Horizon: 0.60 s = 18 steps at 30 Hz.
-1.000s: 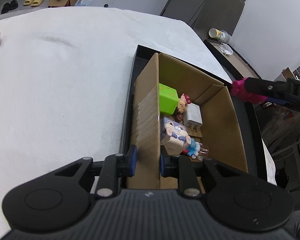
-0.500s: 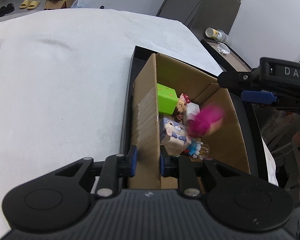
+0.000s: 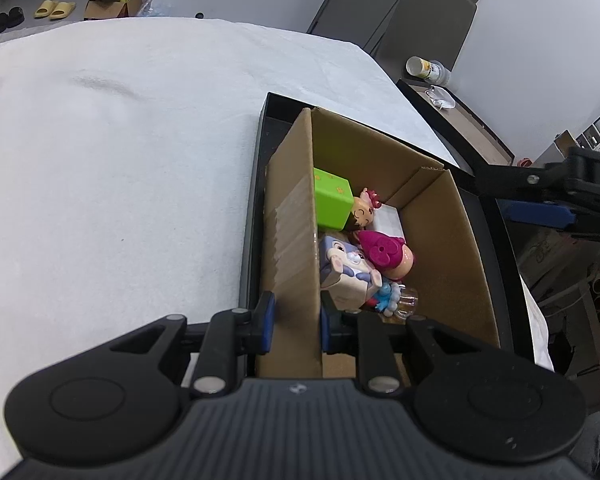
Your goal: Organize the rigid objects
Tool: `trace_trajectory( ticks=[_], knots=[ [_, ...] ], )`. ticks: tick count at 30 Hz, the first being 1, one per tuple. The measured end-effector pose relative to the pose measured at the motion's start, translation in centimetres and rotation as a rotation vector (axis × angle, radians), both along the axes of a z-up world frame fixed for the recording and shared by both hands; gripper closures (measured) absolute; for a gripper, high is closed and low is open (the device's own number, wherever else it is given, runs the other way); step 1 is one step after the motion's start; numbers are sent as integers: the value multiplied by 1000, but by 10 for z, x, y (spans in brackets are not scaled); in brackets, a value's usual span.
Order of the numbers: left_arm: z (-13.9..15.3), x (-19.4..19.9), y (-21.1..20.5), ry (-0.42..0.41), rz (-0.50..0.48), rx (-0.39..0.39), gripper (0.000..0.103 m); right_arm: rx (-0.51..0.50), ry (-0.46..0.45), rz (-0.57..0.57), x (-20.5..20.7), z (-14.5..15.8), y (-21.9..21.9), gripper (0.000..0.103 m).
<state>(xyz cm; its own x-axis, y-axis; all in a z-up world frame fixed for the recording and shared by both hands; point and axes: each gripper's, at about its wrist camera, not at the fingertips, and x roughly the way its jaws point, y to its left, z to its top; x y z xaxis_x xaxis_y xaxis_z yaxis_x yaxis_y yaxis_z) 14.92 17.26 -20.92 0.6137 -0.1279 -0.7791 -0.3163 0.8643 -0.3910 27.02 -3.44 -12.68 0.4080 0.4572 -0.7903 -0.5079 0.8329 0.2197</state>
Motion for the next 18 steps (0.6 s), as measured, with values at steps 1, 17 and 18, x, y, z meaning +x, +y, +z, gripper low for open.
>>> trace_trajectory(
  ticks=[1, 17, 18],
  knots=[
    [0, 0, 0, 0, -1, 1, 82, 4, -4, -3, 0, 2, -3, 24],
    [3, 9, -3, 42, 9, 8, 83, 31, 2, -69, -12, 1, -72, 15],
    [5, 10, -5, 44, 9, 17, 83, 33, 4, -71, -12, 0, -76, 15]
  ],
)
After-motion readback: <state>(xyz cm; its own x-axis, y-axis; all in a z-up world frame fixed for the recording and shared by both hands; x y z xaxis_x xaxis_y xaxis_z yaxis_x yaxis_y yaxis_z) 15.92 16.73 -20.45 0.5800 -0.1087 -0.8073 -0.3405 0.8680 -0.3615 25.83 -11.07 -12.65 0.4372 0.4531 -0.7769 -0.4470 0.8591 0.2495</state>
